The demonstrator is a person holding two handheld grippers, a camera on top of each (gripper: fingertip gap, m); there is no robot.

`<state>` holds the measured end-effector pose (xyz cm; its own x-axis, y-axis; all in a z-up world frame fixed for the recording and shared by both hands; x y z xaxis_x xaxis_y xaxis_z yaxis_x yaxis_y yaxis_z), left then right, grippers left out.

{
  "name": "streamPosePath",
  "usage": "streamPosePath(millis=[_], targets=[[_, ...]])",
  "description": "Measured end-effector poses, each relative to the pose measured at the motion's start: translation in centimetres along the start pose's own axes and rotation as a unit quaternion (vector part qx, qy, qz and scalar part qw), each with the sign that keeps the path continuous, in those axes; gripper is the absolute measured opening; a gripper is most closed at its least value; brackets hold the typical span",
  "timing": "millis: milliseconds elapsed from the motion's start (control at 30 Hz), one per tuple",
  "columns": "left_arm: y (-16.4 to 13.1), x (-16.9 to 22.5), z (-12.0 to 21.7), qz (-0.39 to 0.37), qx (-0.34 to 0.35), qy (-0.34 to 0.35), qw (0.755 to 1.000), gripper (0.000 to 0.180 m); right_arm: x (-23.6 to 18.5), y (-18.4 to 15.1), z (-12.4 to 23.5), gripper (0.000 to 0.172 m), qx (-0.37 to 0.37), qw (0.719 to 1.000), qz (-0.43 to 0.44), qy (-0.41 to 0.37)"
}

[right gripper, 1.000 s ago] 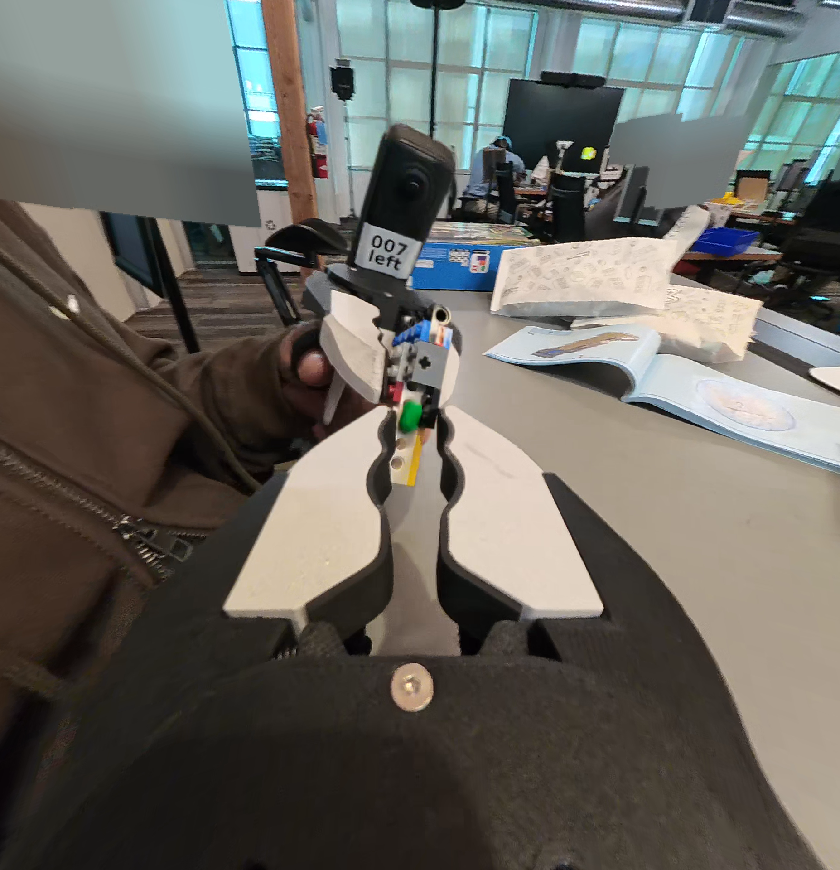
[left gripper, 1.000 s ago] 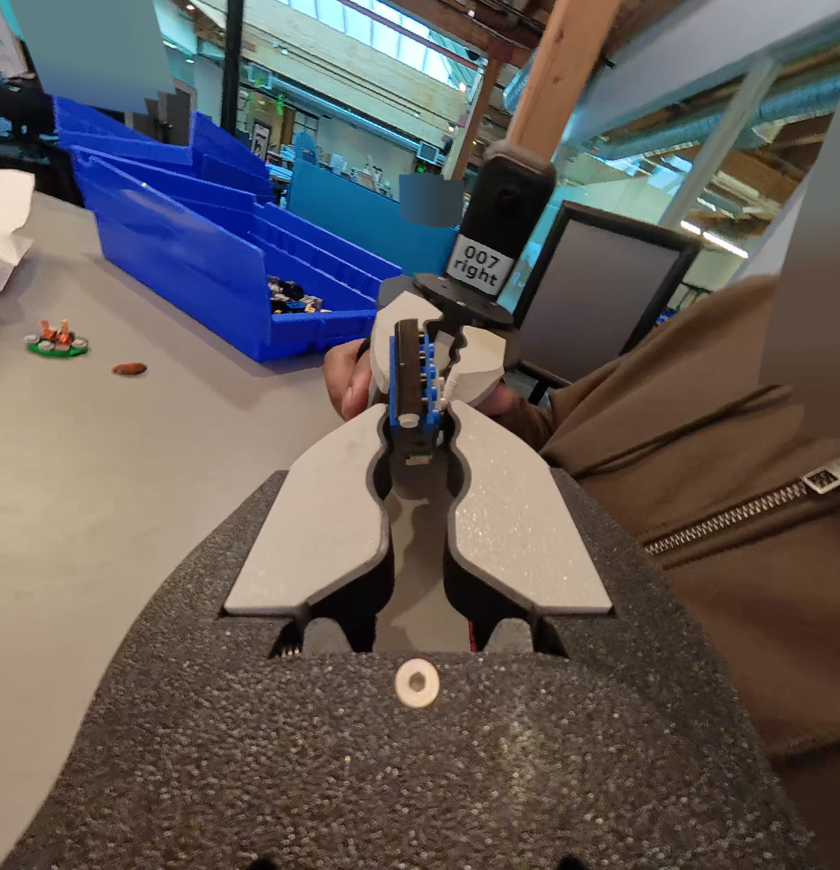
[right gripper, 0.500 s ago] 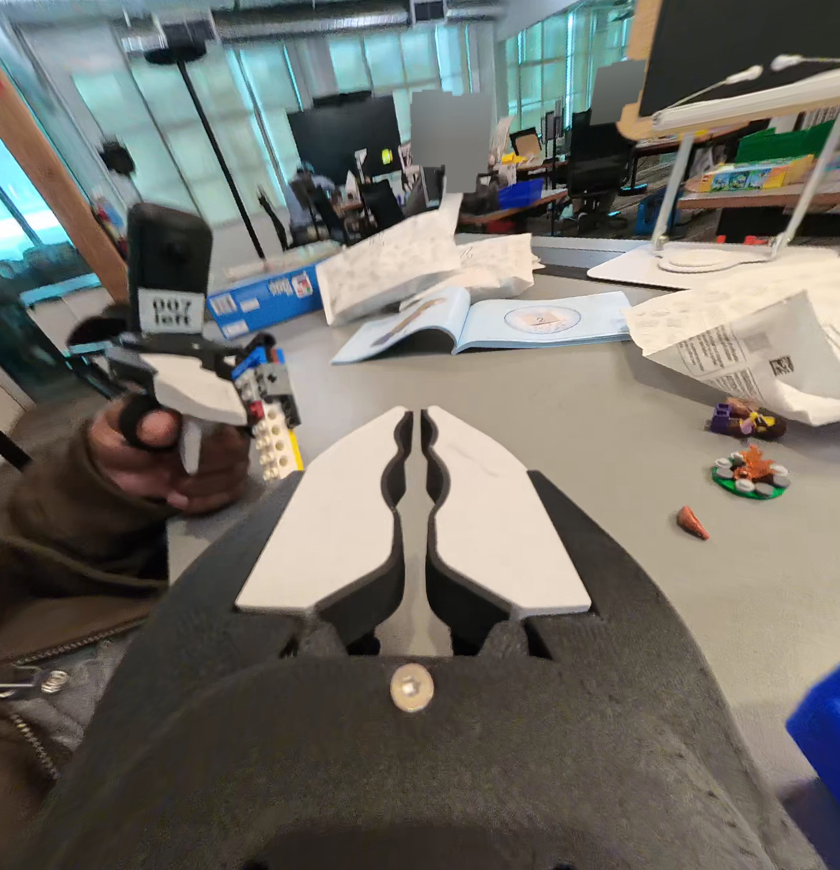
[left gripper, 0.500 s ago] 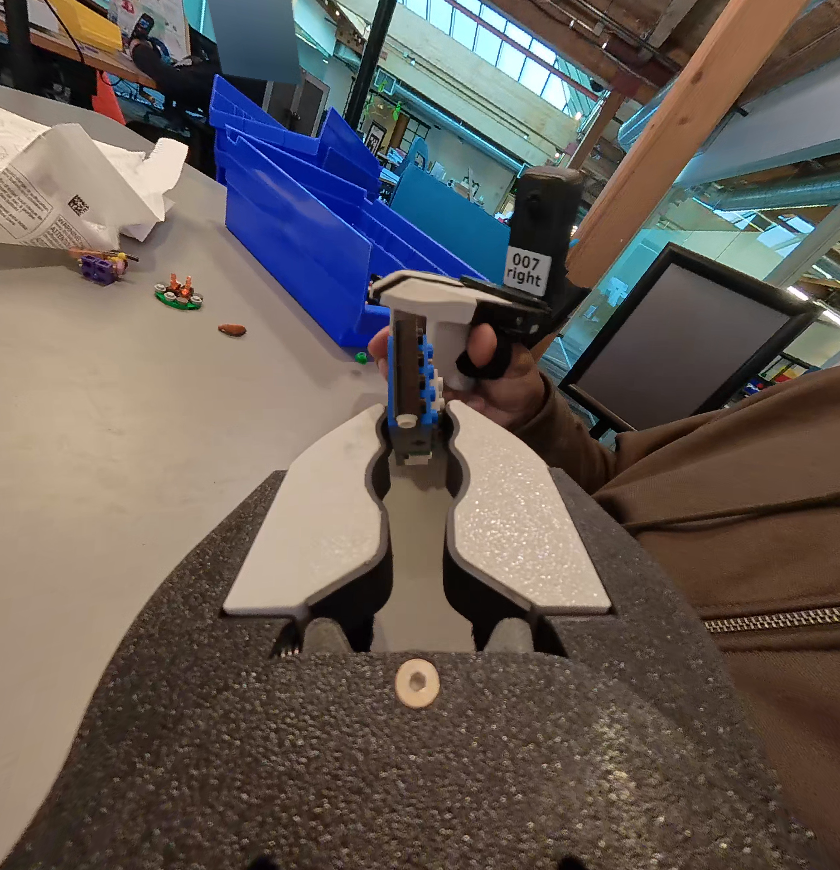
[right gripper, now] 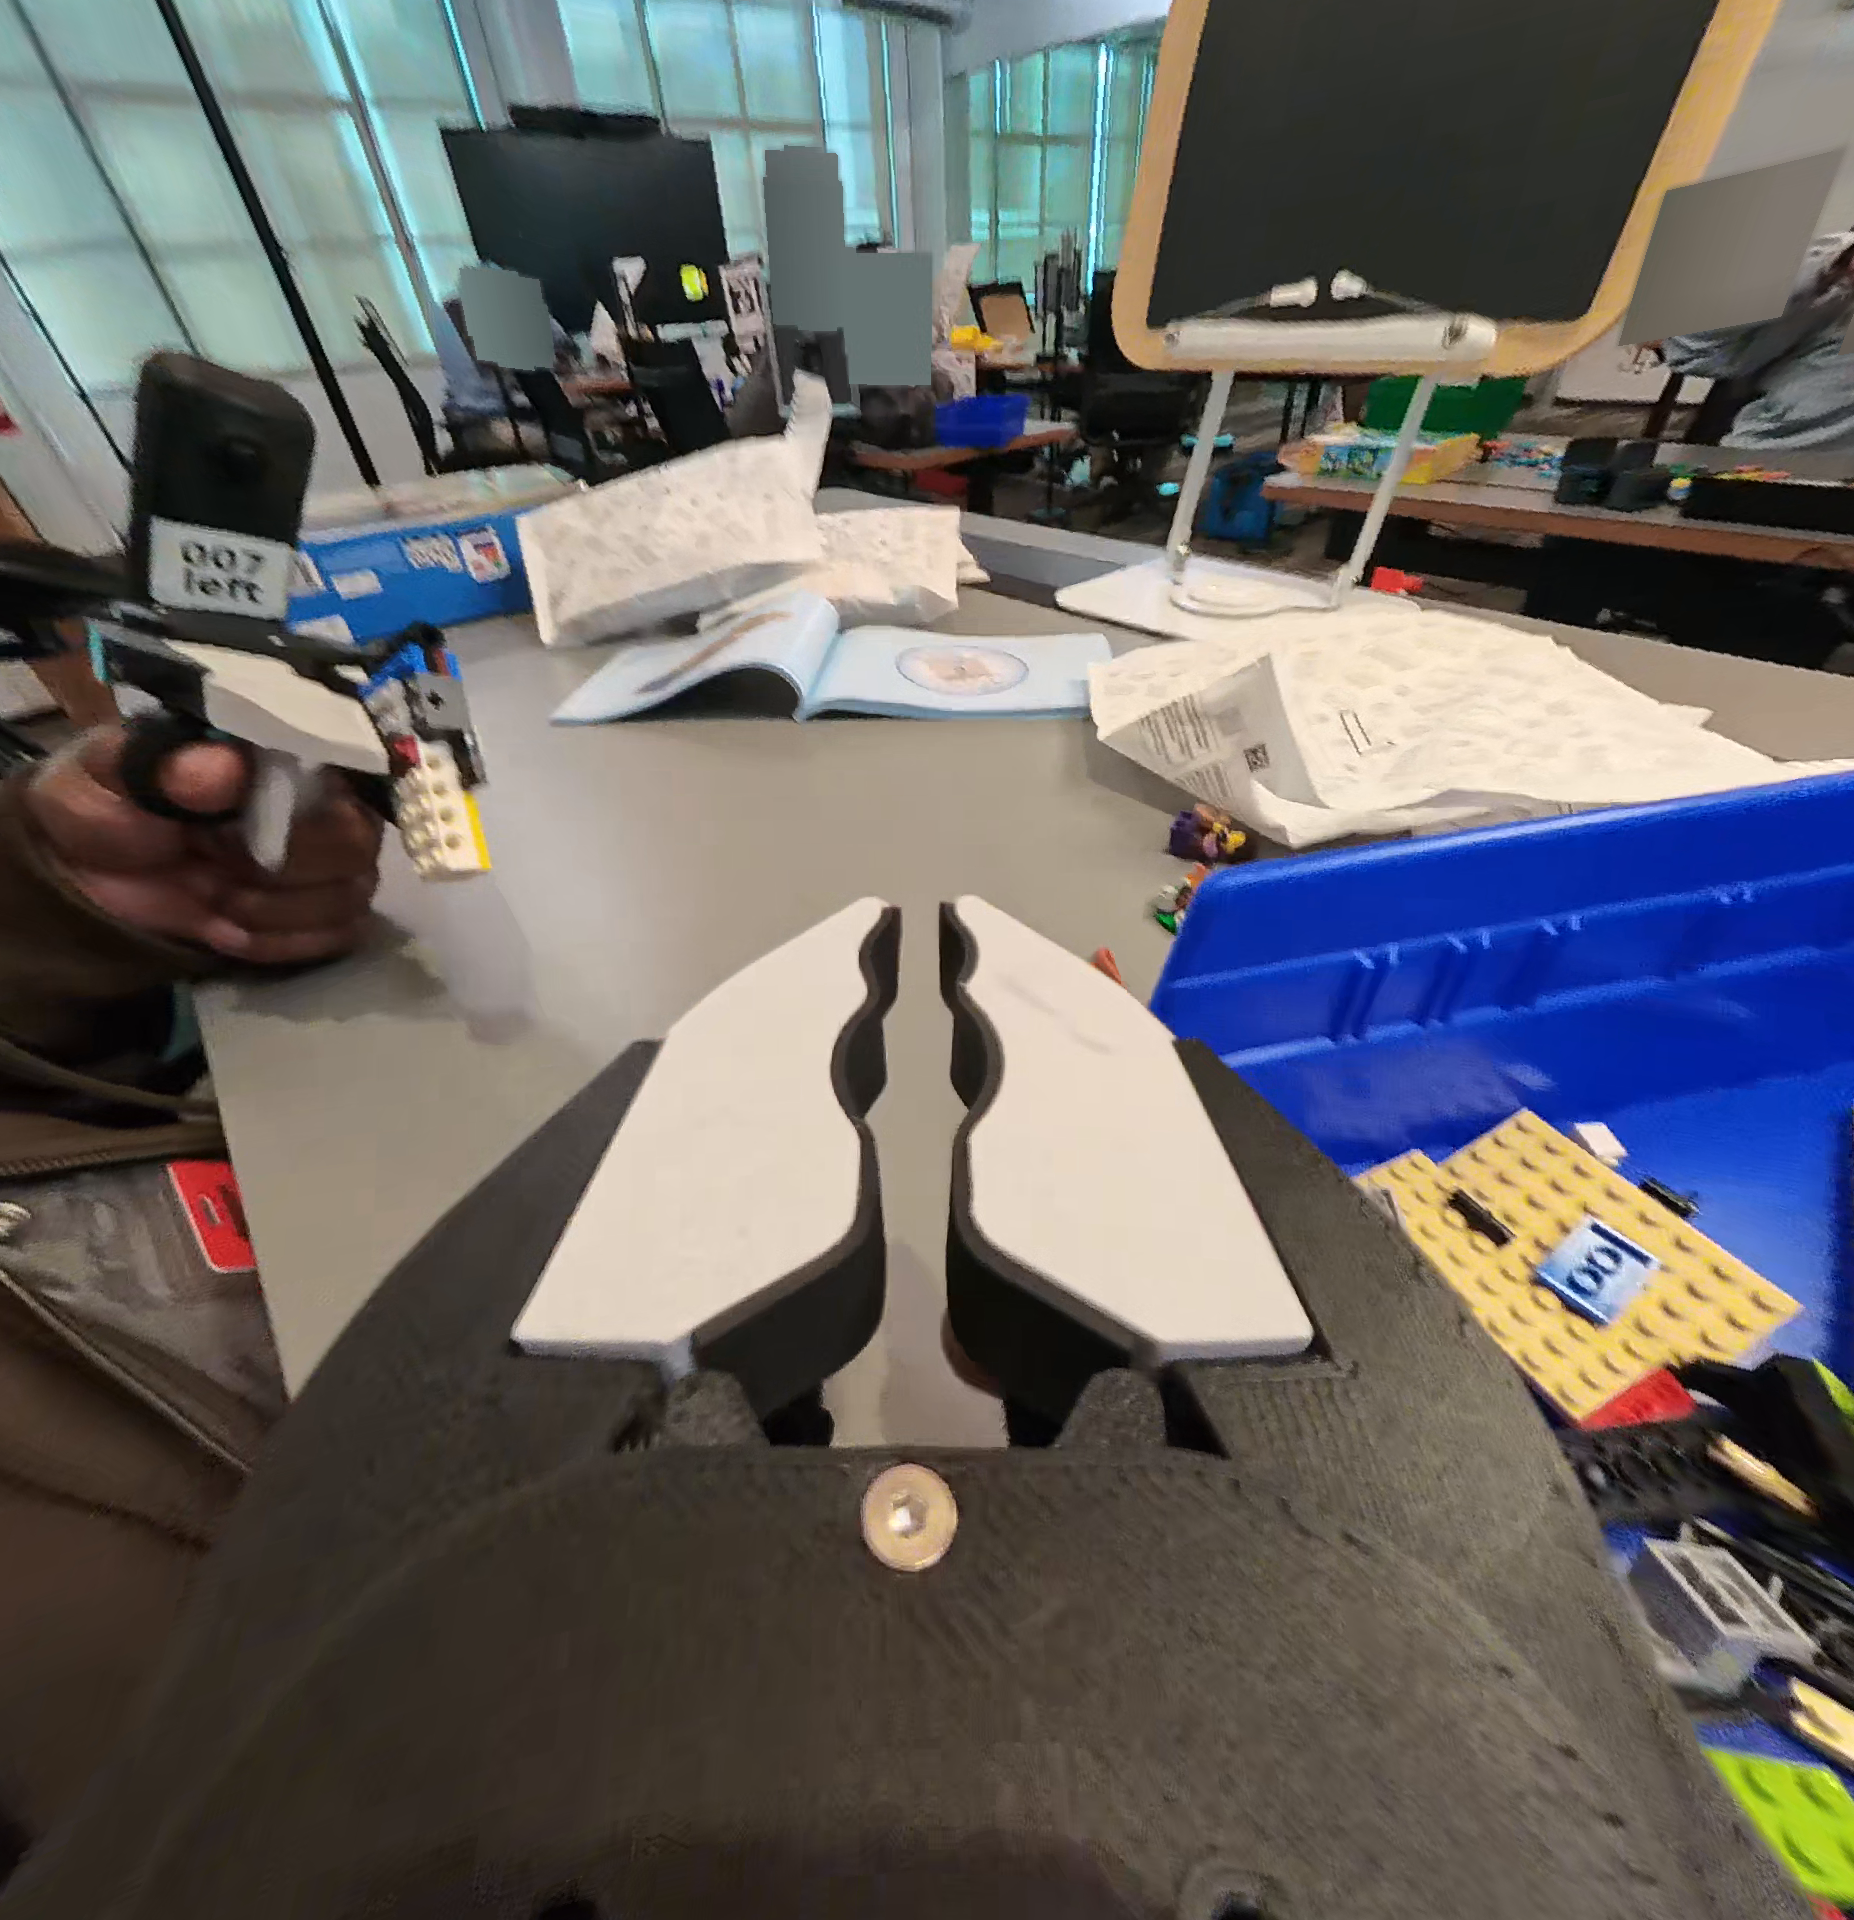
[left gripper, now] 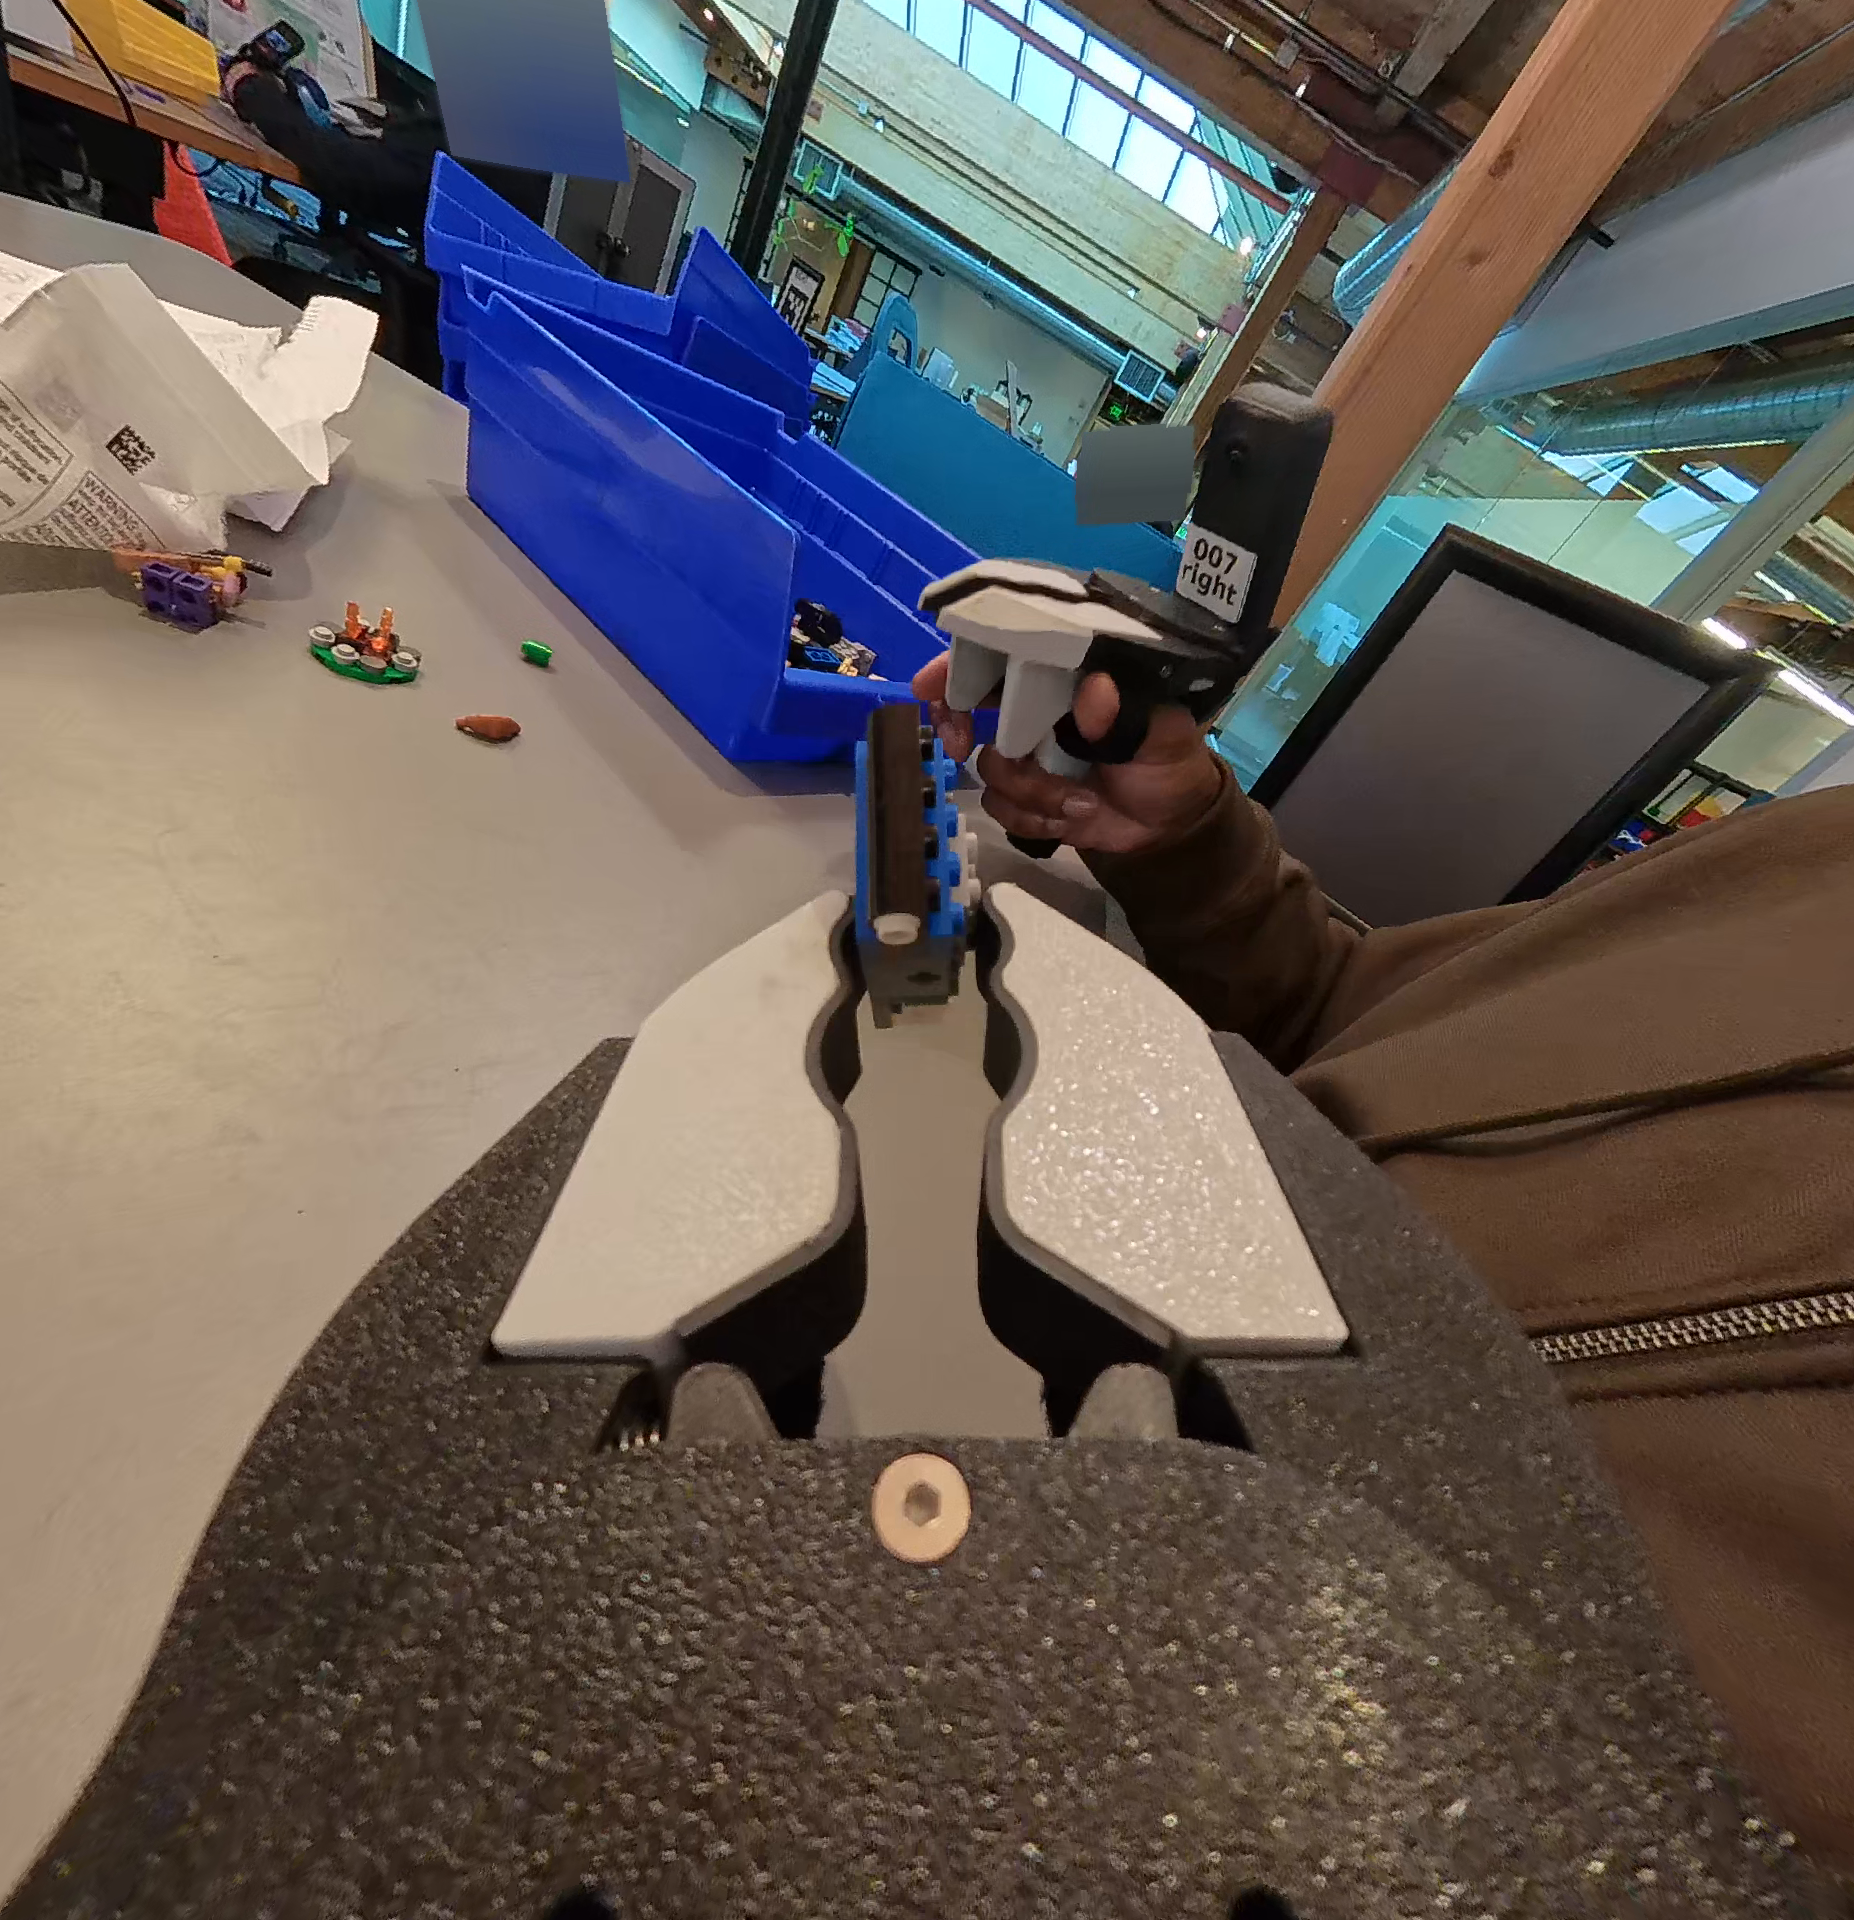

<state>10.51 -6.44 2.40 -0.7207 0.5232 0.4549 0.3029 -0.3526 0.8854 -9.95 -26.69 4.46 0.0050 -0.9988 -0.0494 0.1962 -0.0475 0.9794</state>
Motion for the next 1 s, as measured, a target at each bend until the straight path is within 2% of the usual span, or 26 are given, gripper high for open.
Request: streamPosePath(millis=[200, 300, 400, 467, 533, 633, 767, 833, 933, 1000], targets=[[0.0, 0.0, -0.1, -0.003, -0.002, 0.005, 1.0, 0.018, -0.6, -2.2, -2.4, 0.012, -0.104, 0.993, 0.049, -0.039], [0.2, -0.4, 0.0, -0.01, -0.007, 0.016, 1.0, 0.018, -1.5, -0.2, -3.2, 0.014, -0.107, 0.987, 0.109, -0.05], [0.4, -0.8, 0.1, -0.018, -0.019, 0.023, 0.999, 0.018, -1.5, 3.9, -3.6, 0.014, -0.158, 0.96, 0.22, -0.077], [0.5, -0.9, 0.2, -0.024, -0.021, 0.022, 0.999, 0.018, -0.4, 6.0, -4.5, 0.015, -0.243, 0.922, 0.291, -0.079], [0.4, -1.0, 0.4, -0.023, -0.019, 0.021, 0.999, 0.018, 2.0, 7.2, -6.2, 0.017, -0.349, 0.878, 0.322, -0.069], [0.4, -0.8, 0.8, -0.025, -0.012, 0.016, 0.999, 0.018, 6.1, 7.2, -9.9, 0.019, -0.503, 0.813, 0.29, -0.038], [0.4, -0.9, 1.5, -0.024, -0.003, 0.014, 1.0, 0.018, 9.9, 4.2, -13.7, 0.025, -0.687, 0.694, 0.214, 0.022], [0.5, -0.9, 1.8, -0.02, 0.002, 0.009, 1.0, 0.018, 10.7, 3.3, -15.3, 0.027, -0.722, 0.665, 0.19, 0.035], [0.6, -1.1, 2.2, -0.014, 0.008, -0.001, 1.0, 0.018, 11.9, 1.4, -16.1, 0.028, -0.774, 0.603, 0.192, 0.031], [0.6, -1.2, 2.3, -0.01, 0.011, -0.008, 1.0, 0.018, 12.3, 0.1, -16.4, 0.028, -0.794, 0.578, 0.185, 0.035]])
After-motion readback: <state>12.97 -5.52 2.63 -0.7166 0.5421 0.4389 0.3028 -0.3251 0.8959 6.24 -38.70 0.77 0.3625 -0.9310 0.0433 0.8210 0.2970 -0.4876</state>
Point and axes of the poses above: each gripper's, where its closed fingertips meet, z back along the fingers, y out of its top, x = y × z across the jaws, the point moved 7 cm from there along z, back along the fingers, and after that the axes turned 4 degrees about -x, right-handed, at the moved point
